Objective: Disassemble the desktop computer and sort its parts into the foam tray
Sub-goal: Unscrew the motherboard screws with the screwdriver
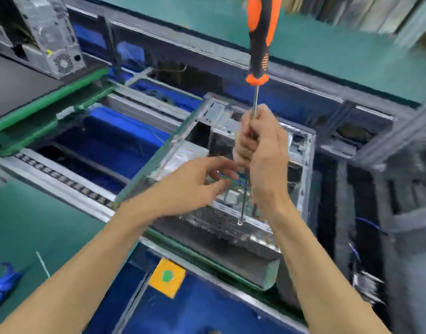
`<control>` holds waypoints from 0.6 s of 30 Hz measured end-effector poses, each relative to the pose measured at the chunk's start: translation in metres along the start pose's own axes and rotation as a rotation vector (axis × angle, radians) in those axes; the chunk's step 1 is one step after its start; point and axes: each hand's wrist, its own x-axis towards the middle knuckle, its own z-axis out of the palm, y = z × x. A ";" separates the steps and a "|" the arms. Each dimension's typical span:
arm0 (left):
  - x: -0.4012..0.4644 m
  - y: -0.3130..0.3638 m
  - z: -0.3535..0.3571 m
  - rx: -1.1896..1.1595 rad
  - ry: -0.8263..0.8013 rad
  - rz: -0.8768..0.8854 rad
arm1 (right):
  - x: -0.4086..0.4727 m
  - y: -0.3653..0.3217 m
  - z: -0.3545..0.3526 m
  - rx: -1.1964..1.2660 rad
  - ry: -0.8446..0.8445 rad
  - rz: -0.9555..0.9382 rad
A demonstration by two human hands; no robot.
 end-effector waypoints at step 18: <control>0.150 -0.064 0.062 0.412 -0.435 0.008 | 0.057 -0.014 -0.122 0.064 0.362 -0.009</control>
